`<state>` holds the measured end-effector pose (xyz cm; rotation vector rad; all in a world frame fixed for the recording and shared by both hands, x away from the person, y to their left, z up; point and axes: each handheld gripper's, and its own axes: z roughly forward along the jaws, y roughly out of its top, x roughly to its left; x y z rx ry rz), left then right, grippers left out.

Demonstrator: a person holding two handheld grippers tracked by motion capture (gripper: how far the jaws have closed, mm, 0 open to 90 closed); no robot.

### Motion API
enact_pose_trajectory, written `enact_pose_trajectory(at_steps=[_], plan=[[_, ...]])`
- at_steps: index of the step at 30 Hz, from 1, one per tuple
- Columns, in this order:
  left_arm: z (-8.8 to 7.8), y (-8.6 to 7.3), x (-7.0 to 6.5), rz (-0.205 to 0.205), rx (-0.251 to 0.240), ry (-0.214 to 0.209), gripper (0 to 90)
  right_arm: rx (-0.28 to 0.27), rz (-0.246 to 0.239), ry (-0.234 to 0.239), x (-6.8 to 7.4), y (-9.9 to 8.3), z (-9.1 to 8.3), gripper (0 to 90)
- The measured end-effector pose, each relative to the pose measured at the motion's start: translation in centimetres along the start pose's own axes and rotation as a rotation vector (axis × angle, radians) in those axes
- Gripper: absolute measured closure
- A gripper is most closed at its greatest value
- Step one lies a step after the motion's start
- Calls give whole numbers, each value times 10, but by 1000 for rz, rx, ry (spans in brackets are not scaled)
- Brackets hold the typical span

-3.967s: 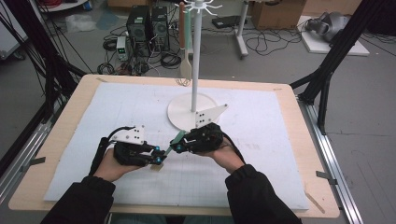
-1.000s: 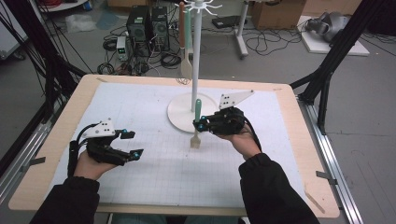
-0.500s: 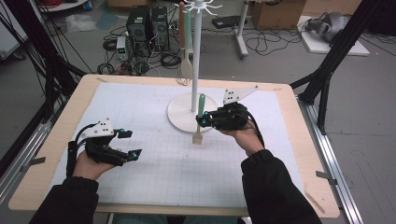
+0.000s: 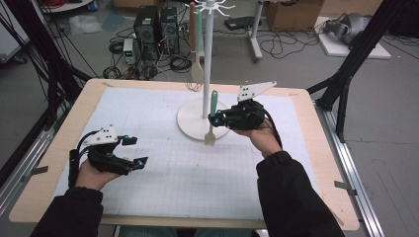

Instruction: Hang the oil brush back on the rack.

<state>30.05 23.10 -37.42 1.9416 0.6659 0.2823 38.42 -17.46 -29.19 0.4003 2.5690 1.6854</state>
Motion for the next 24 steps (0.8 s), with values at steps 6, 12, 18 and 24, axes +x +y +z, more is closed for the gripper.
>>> enact_pose_trajectory(at_steps=[6, 12, 18, 24], plan=[[-1, 0, 0, -1, -6, 4, 145, -4, -5, -12, -1, 8, -6, 839], [-2, 0, 0, 1, -2, 4, 144, -4, -13, -18, -3, 14, -8, 840], [-2, 0, 0, 2, -7, 6, 144, -4, -16, -19, -4, 18, -8, 839], [-2, 0, 0, 1, -10, 3, 143, -8, -22, -17, -5, 23, -8, 839]])
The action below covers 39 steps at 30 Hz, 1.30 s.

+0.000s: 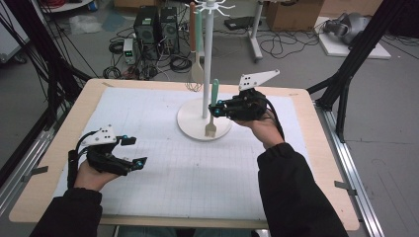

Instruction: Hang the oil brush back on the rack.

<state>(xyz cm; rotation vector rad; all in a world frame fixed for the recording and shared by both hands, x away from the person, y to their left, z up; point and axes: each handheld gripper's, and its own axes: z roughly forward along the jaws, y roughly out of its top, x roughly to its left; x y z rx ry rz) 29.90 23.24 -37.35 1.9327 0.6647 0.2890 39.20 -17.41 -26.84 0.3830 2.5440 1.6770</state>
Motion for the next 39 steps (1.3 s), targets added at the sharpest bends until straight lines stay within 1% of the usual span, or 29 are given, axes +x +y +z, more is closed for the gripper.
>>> enact_pose_trajectory(at_steps=[5, 6, 11, 14, 16, 17, 21, 23, 24, 25, 26, 27, 32, 39], plan=[[2, 0, -1, 3, 6, -3, 141, -10, -2, 1, -2, 3, -1, 839], [3, 0, -1, -1, 6, -4, 141, -11, 1, 0, -3, 3, -2, 839], [3, 0, -2, 6, 11, -5, 139, -18, 13, -2, -8, 2, -6, 839], [3, -1, -2, 6, 10, -1, 138, -19, 12, -2, -10, 4, -8, 839], [2, -1, -2, -1, 9, -2, 137, -13, 8, -7, -10, 7, -8, 839], [2, -1, -2, 1, 9, -2, 136, -10, 5, 0, -11, 8, -8, 839], [1, -1, -1, 0, 10, 1, 136, -17, -1, -6, -12, 14, -8, 839], [1, -2, 0, 0, 10, 0, 136, -14, -4, 0, -13, 16, -8, 840], [1, -2, 0, -4, 8, 0, 135, -12, 2, -4, -13, 17, -7, 839], [0, -2, 0, -5, 7, 3, 135, -9, -7, -3, -14, 19, -7, 839], [0, -2, 0, -1, 9, 2, 134, -6, -1, -6, -14, 20, -7, 839], [0, -2, 0, -7, 5, 1, 134, -10, 0, -3, -15, 21, -6, 839], [-1, -2, 1, 0, 8, 4, 131, -8, -10, -5, -17, 28, -6, 839], [-2, -2, 0, -9, 0, 4, 129, 0, -12, -10, -20, 31, -6, 840]])
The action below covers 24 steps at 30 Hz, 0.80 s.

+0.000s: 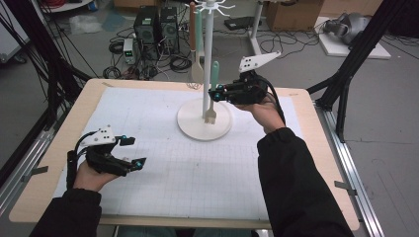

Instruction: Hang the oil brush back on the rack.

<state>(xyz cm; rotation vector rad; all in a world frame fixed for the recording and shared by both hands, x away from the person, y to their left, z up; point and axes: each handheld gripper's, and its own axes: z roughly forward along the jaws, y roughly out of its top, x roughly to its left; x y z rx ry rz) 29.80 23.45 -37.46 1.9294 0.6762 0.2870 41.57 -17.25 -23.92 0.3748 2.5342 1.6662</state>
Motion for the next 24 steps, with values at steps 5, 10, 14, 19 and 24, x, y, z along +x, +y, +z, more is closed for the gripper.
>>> enact_pose_trajectory(at_steps=[5, 10, 14, 19, 24], plan=[[0, 0, 0, 2, 1, 1, 127, 1, 1, -1, -2, 3, 1, 840], [-1, 0, 1, 3, -1, 4, 126, -2, -3, -6, -4, 9, -1, 840], [-2, 0, 1, 3, -1, 4, 125, -3, -1, -8, -6, 11, -2, 839], [-2, 0, 1, 1, -5, 2, 124, -7, 2, -13, -9, 14, -4, 839], [-2, 0, 1, -2, -5, 4, 124, 1, -7, -14, -12, 22, -5, 840]])
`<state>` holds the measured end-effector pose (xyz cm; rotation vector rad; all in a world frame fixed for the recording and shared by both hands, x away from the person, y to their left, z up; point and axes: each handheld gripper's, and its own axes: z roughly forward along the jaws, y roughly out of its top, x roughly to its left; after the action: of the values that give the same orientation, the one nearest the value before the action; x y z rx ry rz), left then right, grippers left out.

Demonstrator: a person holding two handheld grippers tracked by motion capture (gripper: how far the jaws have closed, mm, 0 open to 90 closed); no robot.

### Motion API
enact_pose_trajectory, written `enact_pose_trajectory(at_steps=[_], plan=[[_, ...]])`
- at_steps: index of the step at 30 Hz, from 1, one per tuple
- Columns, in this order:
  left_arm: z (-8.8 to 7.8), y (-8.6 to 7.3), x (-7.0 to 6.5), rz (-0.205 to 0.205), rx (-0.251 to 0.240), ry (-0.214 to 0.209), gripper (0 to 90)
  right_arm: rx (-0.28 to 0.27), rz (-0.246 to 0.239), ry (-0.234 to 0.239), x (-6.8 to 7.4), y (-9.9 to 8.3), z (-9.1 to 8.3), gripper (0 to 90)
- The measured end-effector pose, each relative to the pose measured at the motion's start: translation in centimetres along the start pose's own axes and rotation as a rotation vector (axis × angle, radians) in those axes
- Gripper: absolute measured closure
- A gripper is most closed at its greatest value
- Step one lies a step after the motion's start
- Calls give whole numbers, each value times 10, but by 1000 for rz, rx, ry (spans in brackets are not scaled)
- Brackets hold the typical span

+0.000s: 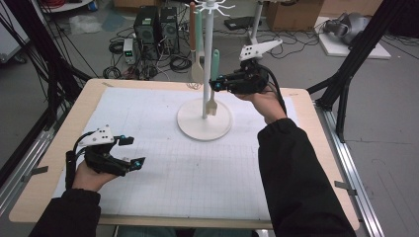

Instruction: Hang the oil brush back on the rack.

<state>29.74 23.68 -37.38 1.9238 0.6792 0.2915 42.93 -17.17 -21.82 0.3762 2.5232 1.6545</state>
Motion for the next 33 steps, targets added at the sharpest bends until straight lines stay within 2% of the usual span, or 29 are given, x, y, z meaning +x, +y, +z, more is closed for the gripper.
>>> enact_pose_trajectory(at_steps=[15, 24, 26, 33], plan=[[-6, -1, 2, -3, -7, 11, 124, 10, 4, -1, -17, 27, 5, 840], [-8, -3, 4, -10, -13, 17, 124, 16, 2, -17, -24, 42, 5, 839], [-8, -4, 5, -17, -12, 18, 123, -3, 5, -12, -25, 45, 4, 839], [-9, -5, 7, -20, -17, 21, 123, 17, 12, -20, -30, 54, 5, 839]])
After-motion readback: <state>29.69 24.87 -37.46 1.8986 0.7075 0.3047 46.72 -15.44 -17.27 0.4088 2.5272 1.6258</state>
